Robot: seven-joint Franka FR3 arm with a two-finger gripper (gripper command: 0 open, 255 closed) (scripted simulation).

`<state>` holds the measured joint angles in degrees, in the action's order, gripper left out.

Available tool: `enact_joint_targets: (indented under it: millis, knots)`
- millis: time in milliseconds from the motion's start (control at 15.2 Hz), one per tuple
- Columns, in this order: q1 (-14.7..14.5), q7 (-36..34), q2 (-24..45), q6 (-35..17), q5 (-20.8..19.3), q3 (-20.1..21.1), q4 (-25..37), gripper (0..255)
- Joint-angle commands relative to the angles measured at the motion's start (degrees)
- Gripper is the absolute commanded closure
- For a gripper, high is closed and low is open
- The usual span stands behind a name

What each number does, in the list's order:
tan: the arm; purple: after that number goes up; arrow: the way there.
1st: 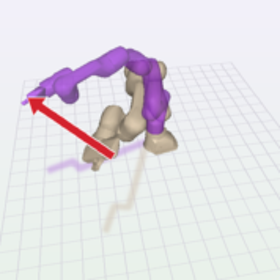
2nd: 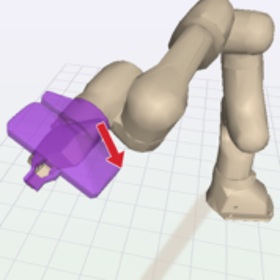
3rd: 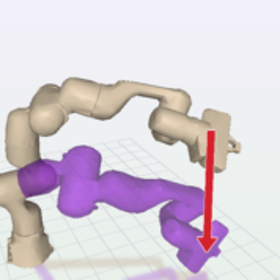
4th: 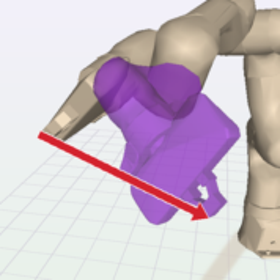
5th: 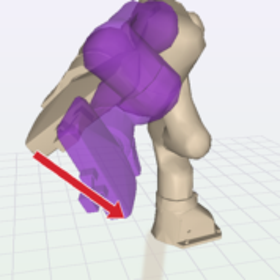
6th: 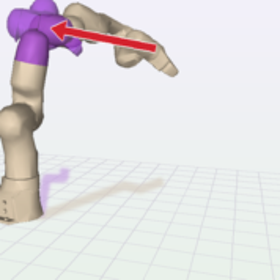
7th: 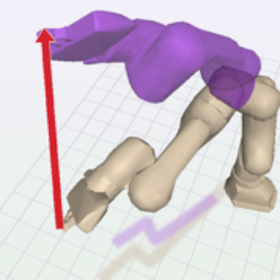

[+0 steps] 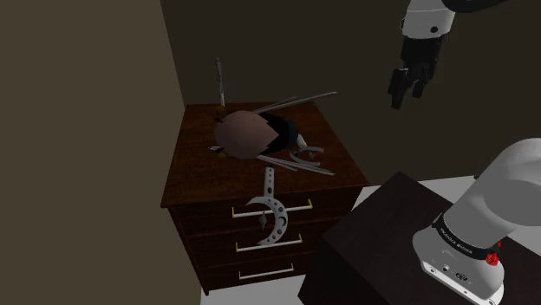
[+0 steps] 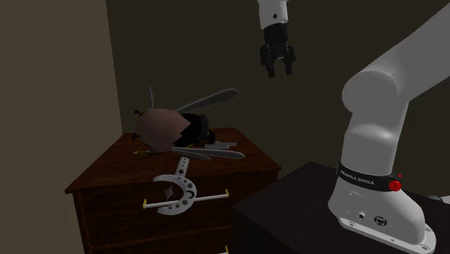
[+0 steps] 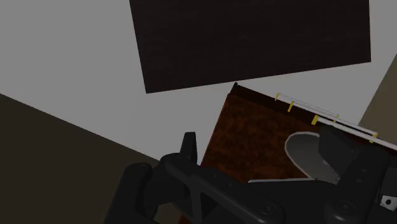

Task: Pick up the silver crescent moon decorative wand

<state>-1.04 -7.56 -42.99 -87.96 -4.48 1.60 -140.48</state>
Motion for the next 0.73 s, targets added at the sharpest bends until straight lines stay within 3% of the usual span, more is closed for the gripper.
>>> enact_joint_targets:
  millis: [0, 660]
  knots:
    - [0.0, 0.0, 0.0, 0.0, 0.0, 0.0, 0.0, 0]
    - [-5.3, -4.7, 3.5, -23.2, 7.8, 4.8, -13.0, 0]
